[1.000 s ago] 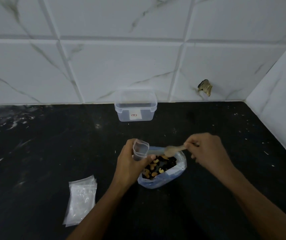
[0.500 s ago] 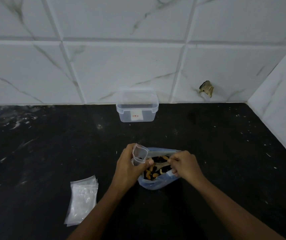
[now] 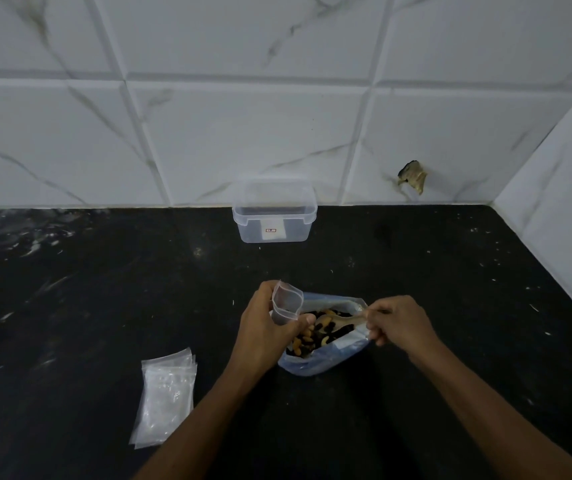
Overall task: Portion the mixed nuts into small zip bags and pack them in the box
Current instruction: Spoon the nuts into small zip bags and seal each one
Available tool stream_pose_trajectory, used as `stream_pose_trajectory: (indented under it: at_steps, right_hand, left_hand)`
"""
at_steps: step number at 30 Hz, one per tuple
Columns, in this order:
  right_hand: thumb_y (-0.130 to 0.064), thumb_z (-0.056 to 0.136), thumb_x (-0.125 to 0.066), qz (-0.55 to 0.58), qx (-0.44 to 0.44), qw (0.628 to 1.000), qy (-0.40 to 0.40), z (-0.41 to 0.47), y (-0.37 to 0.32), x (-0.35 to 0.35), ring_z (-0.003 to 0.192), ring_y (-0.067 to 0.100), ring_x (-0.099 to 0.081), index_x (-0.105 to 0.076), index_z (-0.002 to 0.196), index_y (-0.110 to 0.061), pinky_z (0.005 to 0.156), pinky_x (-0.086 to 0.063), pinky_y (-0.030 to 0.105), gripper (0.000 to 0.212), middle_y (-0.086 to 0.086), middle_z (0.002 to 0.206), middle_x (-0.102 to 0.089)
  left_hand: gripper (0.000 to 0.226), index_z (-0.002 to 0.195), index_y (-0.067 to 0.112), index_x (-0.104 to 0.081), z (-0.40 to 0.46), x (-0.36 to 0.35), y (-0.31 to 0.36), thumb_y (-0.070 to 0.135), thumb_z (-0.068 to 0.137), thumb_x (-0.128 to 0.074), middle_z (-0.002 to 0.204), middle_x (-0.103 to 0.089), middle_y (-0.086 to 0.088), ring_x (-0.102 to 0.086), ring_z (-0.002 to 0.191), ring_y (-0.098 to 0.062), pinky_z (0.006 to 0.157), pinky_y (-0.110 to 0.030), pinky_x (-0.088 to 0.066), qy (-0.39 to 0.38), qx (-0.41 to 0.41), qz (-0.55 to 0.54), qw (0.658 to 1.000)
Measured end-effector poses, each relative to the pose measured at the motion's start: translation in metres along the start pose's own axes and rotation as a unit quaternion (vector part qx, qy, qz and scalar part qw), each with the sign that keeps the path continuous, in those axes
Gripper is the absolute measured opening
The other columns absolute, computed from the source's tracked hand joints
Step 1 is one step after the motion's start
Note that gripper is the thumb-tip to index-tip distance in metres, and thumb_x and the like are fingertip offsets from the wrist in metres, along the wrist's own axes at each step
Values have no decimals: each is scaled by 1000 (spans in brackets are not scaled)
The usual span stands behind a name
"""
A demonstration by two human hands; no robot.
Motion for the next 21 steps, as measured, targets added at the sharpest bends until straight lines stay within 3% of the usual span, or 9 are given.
stream_pose_trajectory:
  at_steps: [4,10,16,18,21]
  right_hand:
    - [-6,92,-59,117,-26,993,-21,-7,-10,16,64,16,-61,-72,89,-7,55,-50,24,13,16,79,-68]
    - [-9,92,-60,161,42,986,-8,-24,-57,43,59,10,-61,-72,92,-8,51,-48,21,12,9,76,-68]
    - [-18,92,-61,-56,190,978,64,-50,-97,32,52,4,-63,-71,85,-19,49,-47,13,12,-2,65,-66]
    - [-17,92,-62,-115,262,954,91,-63,-108,23,58,2,-61,-71,89,-20,55,-46,11,10,-8,71,-65]
    - [-11,89,-64,-246,364,893,98,-78,-118,-1,68,8,-57,-68,90,-15,63,-46,19,5,-1,81,-63]
  left_hand:
    - [43,102,42,-51,1,-1,5,32,74,-82,103,-62,12,-61,96,0,82,-30,-57,14,-3,14,1000]
    - [48,107,39,-49,6,-9,3,32,73,-82,106,-62,11,-61,100,-3,85,-35,-58,8,8,40,999]
    - [42,103,36,-53,10,-18,0,35,71,-80,100,-65,10,-64,93,-5,80,-36,-59,4,23,53,998]
    - [41,102,37,-53,10,-21,-1,35,70,-80,99,-66,10,-64,91,-4,78,-35,-59,4,23,55,998]
    - [41,103,32,-54,10,-24,0,35,72,-81,100,-66,8,-64,93,-7,81,-36,-58,-5,20,56,998]
Point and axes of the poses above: each hand's wrist, its own z-axis towards the middle knuckle, its own x-axis out of the back of the hand, y = z × x, the point moved 7 cm from there along z, towards the middle knuckle
